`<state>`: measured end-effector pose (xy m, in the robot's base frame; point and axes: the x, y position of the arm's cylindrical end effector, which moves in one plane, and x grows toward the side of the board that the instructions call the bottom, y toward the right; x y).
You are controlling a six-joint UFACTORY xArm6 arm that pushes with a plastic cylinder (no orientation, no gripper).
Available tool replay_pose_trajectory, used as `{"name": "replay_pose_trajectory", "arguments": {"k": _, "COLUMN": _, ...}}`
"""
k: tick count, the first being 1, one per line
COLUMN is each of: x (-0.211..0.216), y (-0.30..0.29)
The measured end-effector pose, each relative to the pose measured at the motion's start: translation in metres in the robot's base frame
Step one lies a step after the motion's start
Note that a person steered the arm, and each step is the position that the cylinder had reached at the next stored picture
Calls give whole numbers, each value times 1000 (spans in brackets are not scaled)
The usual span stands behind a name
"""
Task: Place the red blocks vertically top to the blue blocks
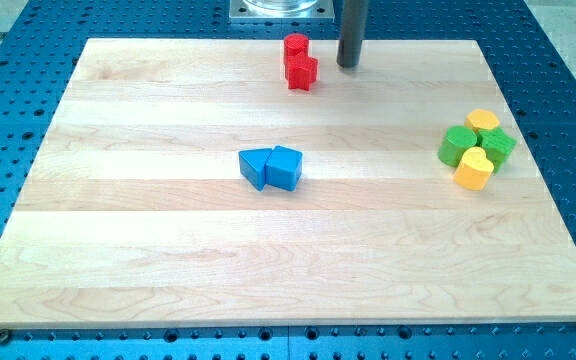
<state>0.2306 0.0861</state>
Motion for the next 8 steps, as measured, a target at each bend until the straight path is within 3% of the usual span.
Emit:
{"name": "replay_pose_trajectory", "arguments": {"k": 3, "x": -3, "y": -16}}
{"name": "replay_pose_trajectory", "arguments": {"k": 4, "x": -13, "y": -58}}
{"name": "replay_pose_trajectory", "arguments": {"k": 8, "x": -37, "y": -94}}
